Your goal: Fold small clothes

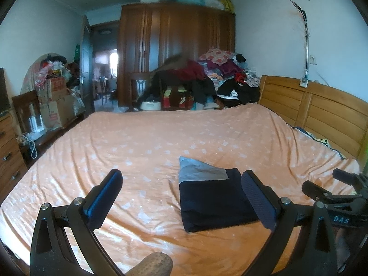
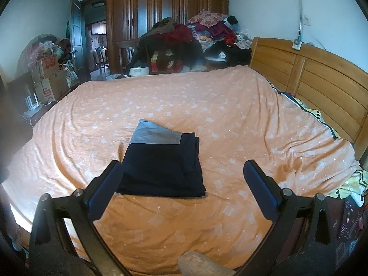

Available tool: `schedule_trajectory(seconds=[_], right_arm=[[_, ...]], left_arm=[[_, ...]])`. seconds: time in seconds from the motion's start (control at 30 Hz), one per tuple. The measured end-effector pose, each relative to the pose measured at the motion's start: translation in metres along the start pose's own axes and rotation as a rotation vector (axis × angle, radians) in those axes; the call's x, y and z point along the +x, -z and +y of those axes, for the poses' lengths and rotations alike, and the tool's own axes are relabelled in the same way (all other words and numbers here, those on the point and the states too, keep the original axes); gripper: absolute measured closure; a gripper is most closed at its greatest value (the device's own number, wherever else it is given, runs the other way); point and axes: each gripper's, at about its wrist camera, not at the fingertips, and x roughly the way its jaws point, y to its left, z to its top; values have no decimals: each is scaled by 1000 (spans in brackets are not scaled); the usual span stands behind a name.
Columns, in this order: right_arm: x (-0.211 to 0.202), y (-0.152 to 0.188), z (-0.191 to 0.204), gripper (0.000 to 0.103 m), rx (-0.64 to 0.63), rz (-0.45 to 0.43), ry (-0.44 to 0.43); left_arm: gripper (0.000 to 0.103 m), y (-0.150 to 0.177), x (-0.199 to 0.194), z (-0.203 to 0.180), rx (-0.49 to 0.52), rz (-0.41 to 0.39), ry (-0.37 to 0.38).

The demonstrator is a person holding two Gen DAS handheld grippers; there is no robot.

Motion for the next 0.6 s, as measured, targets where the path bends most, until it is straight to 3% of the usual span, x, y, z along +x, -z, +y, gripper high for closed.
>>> schedule_trajectory(seconds=[0.6], right_arm=[[16,2,-10,0,52,38,-90]], left_arm=[[0,4,5,-8,13,8,-9]])
